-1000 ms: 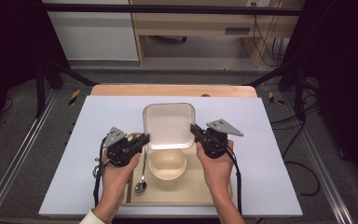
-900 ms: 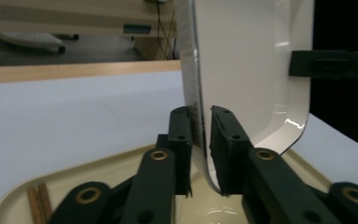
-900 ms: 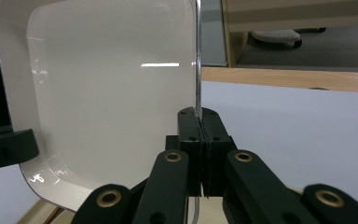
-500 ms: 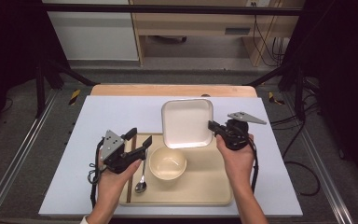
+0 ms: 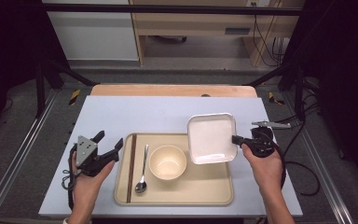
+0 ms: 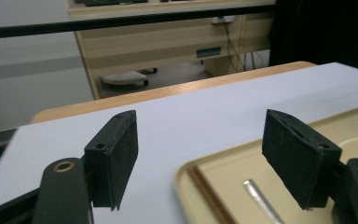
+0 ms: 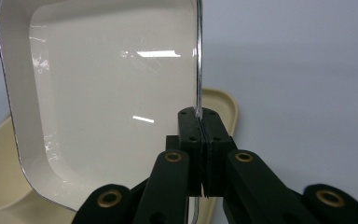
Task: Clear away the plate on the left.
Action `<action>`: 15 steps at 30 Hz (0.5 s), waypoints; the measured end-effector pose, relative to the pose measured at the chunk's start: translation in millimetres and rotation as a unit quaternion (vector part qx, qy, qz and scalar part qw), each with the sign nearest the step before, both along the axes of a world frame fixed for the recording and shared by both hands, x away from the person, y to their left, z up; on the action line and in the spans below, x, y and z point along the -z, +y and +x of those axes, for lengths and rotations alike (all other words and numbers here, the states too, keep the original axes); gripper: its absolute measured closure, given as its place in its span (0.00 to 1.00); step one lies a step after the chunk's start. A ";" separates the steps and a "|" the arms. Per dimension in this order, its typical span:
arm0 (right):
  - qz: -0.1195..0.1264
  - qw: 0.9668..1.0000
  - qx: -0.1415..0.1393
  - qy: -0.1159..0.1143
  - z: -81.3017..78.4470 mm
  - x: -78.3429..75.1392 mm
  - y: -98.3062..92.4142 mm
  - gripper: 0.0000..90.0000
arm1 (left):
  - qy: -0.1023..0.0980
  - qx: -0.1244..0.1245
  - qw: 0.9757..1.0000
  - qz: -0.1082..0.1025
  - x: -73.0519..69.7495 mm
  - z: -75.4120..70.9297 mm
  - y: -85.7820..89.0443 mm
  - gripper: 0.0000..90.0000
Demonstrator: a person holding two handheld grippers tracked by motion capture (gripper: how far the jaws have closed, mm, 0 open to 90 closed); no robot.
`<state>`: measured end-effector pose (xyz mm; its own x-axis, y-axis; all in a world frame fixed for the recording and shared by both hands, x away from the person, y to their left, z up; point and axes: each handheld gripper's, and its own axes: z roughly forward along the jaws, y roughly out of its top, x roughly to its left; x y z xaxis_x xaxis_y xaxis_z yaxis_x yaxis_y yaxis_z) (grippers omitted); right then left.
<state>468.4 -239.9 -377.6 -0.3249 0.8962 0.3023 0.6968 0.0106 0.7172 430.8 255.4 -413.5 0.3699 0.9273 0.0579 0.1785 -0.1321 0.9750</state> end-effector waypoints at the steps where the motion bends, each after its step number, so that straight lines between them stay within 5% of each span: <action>1: -0.005 1.000 -0.002 0.005 -0.2 1.6 -1.6 0.99 | 0.002 -0.007 1.000 0.001 2.7 -1.1 6.6 0.30; 15: -0.038 0.995 -0.020 0.088 3.2 32.4 -2.0 0.99 | 0.013 -0.045 0.999 0.014 28.5 -11.4 41.8 0.29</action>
<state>471.7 -241.9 -410.0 -0.3089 0.9062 0.2889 0.8092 0.0907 0.5806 419.4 297.2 -442.0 0.2870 0.9549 0.0763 0.2159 -0.1420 0.9660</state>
